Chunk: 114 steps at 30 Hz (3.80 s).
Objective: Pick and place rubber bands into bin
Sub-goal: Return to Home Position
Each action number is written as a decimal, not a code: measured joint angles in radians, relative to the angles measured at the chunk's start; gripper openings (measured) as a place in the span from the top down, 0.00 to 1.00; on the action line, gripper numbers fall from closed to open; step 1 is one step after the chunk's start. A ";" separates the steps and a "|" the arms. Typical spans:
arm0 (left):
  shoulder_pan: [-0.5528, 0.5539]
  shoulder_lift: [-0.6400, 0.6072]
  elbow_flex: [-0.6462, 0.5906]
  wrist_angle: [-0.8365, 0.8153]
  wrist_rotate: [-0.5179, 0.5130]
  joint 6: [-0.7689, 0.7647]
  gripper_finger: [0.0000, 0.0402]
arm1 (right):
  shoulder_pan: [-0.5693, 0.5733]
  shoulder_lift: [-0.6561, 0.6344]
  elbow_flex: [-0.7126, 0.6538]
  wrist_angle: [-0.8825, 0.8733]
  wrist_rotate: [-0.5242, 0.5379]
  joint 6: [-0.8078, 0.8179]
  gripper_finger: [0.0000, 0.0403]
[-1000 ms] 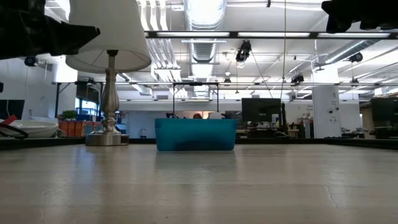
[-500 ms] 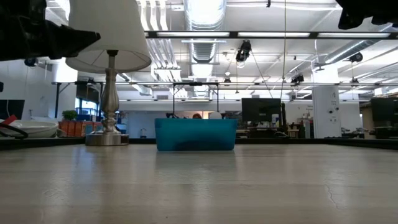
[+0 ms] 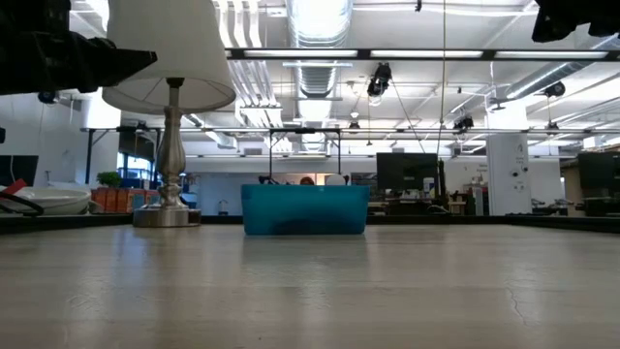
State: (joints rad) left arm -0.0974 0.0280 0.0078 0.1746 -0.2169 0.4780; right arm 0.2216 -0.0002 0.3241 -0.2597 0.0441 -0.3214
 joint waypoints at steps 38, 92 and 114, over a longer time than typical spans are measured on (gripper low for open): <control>0.000 0.001 0.001 -0.028 -0.007 -0.008 0.76 | -0.278 0.007 -0.315 0.344 -0.142 0.104 0.76; 0.000 0.024 0.000 -0.055 -0.098 0.000 0.76 | -0.281 0.009 -0.314 0.309 -0.119 0.120 0.76; 0.000 0.023 0.000 -0.056 -0.098 0.000 0.76 | -0.281 0.010 -0.314 0.309 -0.120 0.120 0.76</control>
State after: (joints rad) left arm -0.0975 0.0511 0.0074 0.1191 -0.3145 0.4782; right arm -0.0593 0.0101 0.0101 0.0494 -0.0761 -0.2012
